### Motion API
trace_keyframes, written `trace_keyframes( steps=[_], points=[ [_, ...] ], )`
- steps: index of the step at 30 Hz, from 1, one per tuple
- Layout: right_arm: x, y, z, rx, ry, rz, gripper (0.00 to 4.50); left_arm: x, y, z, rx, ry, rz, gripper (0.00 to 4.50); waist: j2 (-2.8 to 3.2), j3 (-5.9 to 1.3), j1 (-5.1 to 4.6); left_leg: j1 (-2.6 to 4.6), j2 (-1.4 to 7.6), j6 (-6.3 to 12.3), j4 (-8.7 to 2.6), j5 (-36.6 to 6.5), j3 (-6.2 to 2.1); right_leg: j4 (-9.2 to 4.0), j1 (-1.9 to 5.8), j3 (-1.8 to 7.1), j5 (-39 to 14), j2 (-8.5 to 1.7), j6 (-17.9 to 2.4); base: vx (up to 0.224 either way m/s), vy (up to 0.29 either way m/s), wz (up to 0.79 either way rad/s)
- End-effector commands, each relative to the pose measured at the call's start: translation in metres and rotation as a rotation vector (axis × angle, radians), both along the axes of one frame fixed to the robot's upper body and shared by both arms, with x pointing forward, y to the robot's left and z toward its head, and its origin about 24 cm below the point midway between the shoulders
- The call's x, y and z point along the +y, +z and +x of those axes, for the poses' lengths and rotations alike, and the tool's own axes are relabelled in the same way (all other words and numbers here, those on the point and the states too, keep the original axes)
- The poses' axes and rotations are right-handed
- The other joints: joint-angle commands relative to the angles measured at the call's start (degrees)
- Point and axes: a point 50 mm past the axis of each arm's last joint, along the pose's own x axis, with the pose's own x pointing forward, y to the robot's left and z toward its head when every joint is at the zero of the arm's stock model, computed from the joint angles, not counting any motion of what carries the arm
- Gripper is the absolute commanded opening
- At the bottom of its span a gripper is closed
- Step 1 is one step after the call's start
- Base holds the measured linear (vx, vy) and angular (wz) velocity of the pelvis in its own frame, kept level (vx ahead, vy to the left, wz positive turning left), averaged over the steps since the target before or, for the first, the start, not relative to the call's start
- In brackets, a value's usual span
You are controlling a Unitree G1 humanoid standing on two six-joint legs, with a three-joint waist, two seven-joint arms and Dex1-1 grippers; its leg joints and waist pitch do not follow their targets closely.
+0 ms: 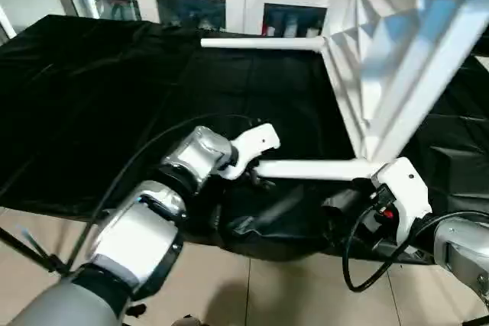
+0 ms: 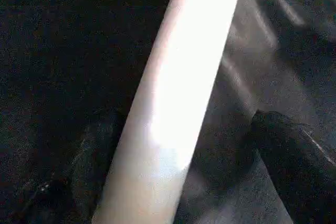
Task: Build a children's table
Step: Flip table
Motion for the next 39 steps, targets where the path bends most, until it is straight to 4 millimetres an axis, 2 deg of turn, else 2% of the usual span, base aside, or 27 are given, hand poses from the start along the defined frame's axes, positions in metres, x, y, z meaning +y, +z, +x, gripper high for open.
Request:
trace_keyframes(
  steps=[1, 5, 6, 7, 9, 10, 12, 13, 15, 17, 20, 21, 22, 23, 24, 25, 26, 27, 28, 29, 31, 32, 33, 34, 35, 36, 39],
  points=[
    [-0.002, -0.001, 0.004, -0.019, -0.056, -0.018, 4.42, -0.015, 0.004, -0.001, 0.015, 0.034, -0.096, 4.50, -0.17, -3.45, 0.10, 0.90, 5.07, 3.99, -4.57, -4.25, -2.11, -3.32, 2.91, 2.52, 2.65, -6.15, -18.94, 0.000, 0.000, 0.00],
    [-0.006, -0.004, 0.007, -0.019, -0.143, -0.012, 4.42, -0.030, 0.010, -0.002, 0.024, 0.069, -0.197, 4.50, -0.42, -3.38, 0.06, 0.77, 4.87, 4.22, -4.57, -4.63, -2.01, -3.55, 3.02, 2.50, 1.82, -6.14, -19.31, 0.000, 0.000, 0.00],
    [-0.009, -0.006, 0.009, -0.019, -0.190, -0.012, 4.42, -0.038, 0.013, -0.004, 0.029, 0.081, -0.239, 4.50, -0.17, -3.36, 0.05, 0.78, 4.88, 4.10, -4.59, -4.94, -2.04, -3.61, 3.00, 2.54, 1.14, -6.13, -19.16, 0.000, 0.000, 0.00],
    [-0.012, -0.008, 0.010, -0.021, -0.236, -0.022, 4.42, -0.046, 0.015, -0.005, 0.029, 0.104, -0.280, 4.50, -0.23, -3.35, -0.10, 0.83, 4.86, 3.88, -4.57, -5.44, -1.95, -3.76, 3.02, 2.57, 0.51, -6.07, -19.16, 0.000, 0.000, 0.00],
    [-0.014, -0.009, 0.011, -0.025, -0.267, -0.029, 4.42, -0.050, 0.017, -0.004, 0.029, 0.129, -0.309, 4.50, -0.34, -3.36, -0.05, 0.76, 4.79, 3.75, -4.56, -5.45, -1.97, -3.81, 3.09, 2.57, -0.14, -6.07, -18.92, 0.000, 0.000, 0.00],
    [-0.014, -0.010, 0.012, -0.027, -0.279, -0.030, 4.42, -0.052, 0.018, -0.004, 0.024, 0.139, -0.318, 4.50, 0.07, -3.33, -0.08, 0.73, 4.80, 3.69, -4.56, -5.42, -2.00, -3.88, 3.06, 2.59, -0.17, -5.98, -18.59, 0.000, 0.000, 0.00],
    [-0.017, -0.009, 0.014, -0.052, -0.337, -0.029, 4.42, -0.056, 0.024, -0.001, -0.028, 0.180, -0.365, 4.50, -0.13, -3.30, -0.18, 0.62, 4.68, 4.00, -4.54, -5.35, -2.01, -3.90, 3.15, 2.60, -0.29, -5.98, -18.11, 0.000, 0.000, 0.00],
    [-0.018, -0.007, 0.016, -0.068, -0.361, -0.021, 4.42, -0.057, 0.029, 0.001, -0.069, 0.191, -0.390, 4.50, 0.23, -3.25, -0.33, 0.57, 4.61, 4.13, -4.52, -5.74, -2.01, -4.15, 3.07, 2.59, -0.97, -5.86, -17.86, 0.000, 0.000, 0.00],
    [-0.019, -0.006, 0.017, -0.082, -0.379, -0.011, 4.42, -0.057, 0.033, 0.003, -0.095, 0.202, -0.410, 4.50, 0.07, -3.26, -0.39, 0.56, 4.51, 4.20, -4.51, -5.92, -2.02, -4.17, 3.23, 2.58, -1.99, -5.82, -17.43, 0.000, 0.000, 0.00],
    [-0.016, 0.000, 0.019, -0.130, -0.381, 0.036, 4.42, -0.049, 0.042, 0.009, -0.152, 0.222, -0.445, 4.50, 0.35, -3.28, -0.40, 0.52, 4.48, 4.43, -4.49, -5.52, -1.97, -4.08, 3.07, 2.56, -2.31, -5.73, -17.25, 0.000, 0.000, 0.00],
    [-0.009, 0.002, 0.017, -0.138, -0.319, 0.066, 4.42, -0.040, 0.046, 0.012, -0.189, 0.201, -0.432, 4.50, 0.68, -3.27, -0.28, 0.47, 4.64, 4.99, -4.51, -4.84, -2.02, -3.87, 3.07, 2.57, -1.42, -5.74, -16.87, 0.000, 0.000, 0.00],
    [-0.005, 0.002, 0.016, -0.140, -0.268, 0.073, 4.42, -0.031, 0.045, 0.010, -0.196, 0.148, -0.422, 4.50, 0.46, -3.26, -0.29, 0.60, 4.75, 5.28, -4.64, -4.68, -2.01, -3.91, 2.99, 2.50, -1.18, -5.73, -16.84, 0.000, 0.000, 0.00],
    [0.001, 0.003, 0.019, -0.148, -0.210, 0.107, 4.42, -0.017, 0.041, 0.004, -0.168, 0.059, -0.417, 4.50, 0.59, -3.25, -0.23, 0.46, 4.95, 5.93, -4.81, -3.82, -2.05, -3.63, 3.06, 2.50, -0.48, -5.99, -17.12, 0.000, 0.000, 0.00],
    [0.002, 0.004, 0.021, -0.156, -0.200, 0.117, 4.42, -0.013, 0.041, 0.001, -0.165, 0.041, -0.421, 4.50, 0.29, -3.31, -0.42, 0.40, 4.86, 6.06, -4.73, -3.78, -1.82, -3.57, 2.94, 2.45, -0.31, -5.72, -17.15, 0.000, 0.000, 0.00],
    [0.002, 0.004, 0.021, -0.156, -0.200, 0.117, 4.42, -0.013, 0.041, 0.001, -0.165, 0.041, -0.421, 4.50, 0.66, -3.48, -0.44, 0.64, 4.78, 6.26, -4.52, -3.38, -1.69, -3.48, 2.69, 2.43, 0.29, -5.70, -17.55, 0.000, 0.000, 0.00],
    [0.001, 0.005, 0.027, -0.165, -0.205, 0.111, 4.42, -0.007, 0.040, -0.003, -0.149, 0.031, -0.427, 4.50, 0.69, -3.63, -0.38, 0.82, 4.97, 6.09, -4.51, -2.90, -1.80, -3.16, 2.70, 2.37, 0.97, -5.77, -17.79, 0.000, 0.000, 0.00],
    [-0.002, 0.006, 0.035, -0.178, -0.221, 0.103, 4.42, 0.001, 0.039, -0.008, -0.140, 0.012, -0.428, 4.50, 0.38, -3.62, -0.42, 0.70, 4.79, 6.20, -4.48, -2.42, -1.57, -3.32, 2.57, 2.33, 0.88, -5.52, -17.80, 0.000, 0.000, 0.00],
    [-0.002, 0.007, 0.037, -0.181, -0.225, 0.101, 4.42, 0.003, 0.038, -0.010, -0.138, 0.007, -0.428, 4.50, 0.44, -3.72, -0.36, 0.93, 5.05, 5.82, -4.58, -2.61, -1.73, -3.10, 2.58, 2.29, 0.44, -5.87, -18.18, 0.000, 0.000, 0.00],
    [-0.007, 0.008, 0.045, -0.201, -0.255, 0.090, 4.42, 0.012, 0.038, -0.015, -0.142, -0.001, -0.427, 4.50, 0.00, -3.57, -0.46, 0.80, 4.89, 5.40, -4.61, -2.95, -1.37, -3.34, 2.39, 2.29, -0.82, -5.63, -18.02, 0.000, 0.000, 0.00],
    [-0.013, 0.012, 0.056, -0.233, -0.297, 0.087, 4.42, 0.023, 0.039, -0.022, -0.165, -0.009, -0.420, 4.50, 0.25, -3.65, -0.45, 0.79, 5.24, 4.60, -4.78, -3.50, -1.60, -3.09, 2.45, 2.27, -2.09, -6.07, -18.05, 0.000, 0.000, 0.00],
    [-0.023, 0.016, 0.070, -0.263, -0.356, 0.122, 4.42, 0.040, 0.044, -0.035, -0.188, -0.011, -0.419, 4.50, 0.27, -3.60, -0.54, 0.90, 5.15, 3.57, -4.79, -3.98, -1.51, -2.94, 2.31, 2.18, -2.86, -5.92, -17.58, 0.000, 0.000, 0.00],
    [-0.023, 0.016, 0.070, -0.263, -0.356, 0.122, 4.42, 0.040, 0.044, -0.035, -0.188, -0.011, -0.419, 4.50, 0.29, -3.29, -0.70, 0.86, 5.02, 3.13, -4.87, -4.21, -1.24, -3.19, 1.93, 2.26, -3.43, -5.57, -17.26, 0.000, 0.000, 0.00],
    [-0.027, 0.016, 0.074, -0.266, -0.367, 0.133, 4.42, 0.046, 0.048, -0.042, -0.195, -0.013, -0.424, 4.50, -0.70, -3.34, -0.85, 0.86, 4.83, 3.30, -4.82, -4.02, -0.95, -3.32, 2.07, 2.25, -3.37, -5.25, -16.90, 0.000, 0.000, 0.00],
    [-0.033, 0.014, 0.080, -0.265, -0.375, 0.123, 4.42, 0.054, 0.056, -0.055, -0.228, -0.023, -0.416, 4.50, -0.50, -3.61, -0.49, 0.84, 5.06, 3.46, -4.68, -2.26, -1.09, -2.61, 2.29, 2.16, -1.67, -5.79, -17.20, 0.000, 0.000, 0.00],
    [-0.034, 0.014, 0.080, -0.266, -0.377, 0.120, 4.42, 0.055, 0.057, -0.057, -0.231, -0.025, -0.416, 4.50, -0.47, -3.42, -0.59, 0.58, 5.01, 3.73, -4.83, -1.52, -1.04, -2.76, 2.41, 2.18, -1.41, -5.59, -17.00, 0.000, 0.000, 0.00],
    [-0.037, 0.013, 0.083, -0.270, -0.389, 0.099, 4.42, 0.058, 0.063, -0.063, -0.246, -0.030, -0.415, 4.50, -0.74, -3.39, -0.39, 1.02, 4.97, 3.83, -4.69, -1.43, -0.73, -2.90, 1.93, 2.11, -1.57, -5.35, -16.82, 0.000, 0.000, 0.00],
    [-0.041, 0.013, 0.089, -0.278, -0.409, 0.082, 4.42, 0.061, 0.078, -0.073, -0.296, -0.019, -0.430, 4.50, -1.03, -3.27, -0.40, 0.86, 4.72, 4.21, -4.58, -0.33, -0.67, -2.71, 2.06, 2.12, -1.23, -5.21, -16.78, 0.000, 0.000, 0.00]
  ],
)
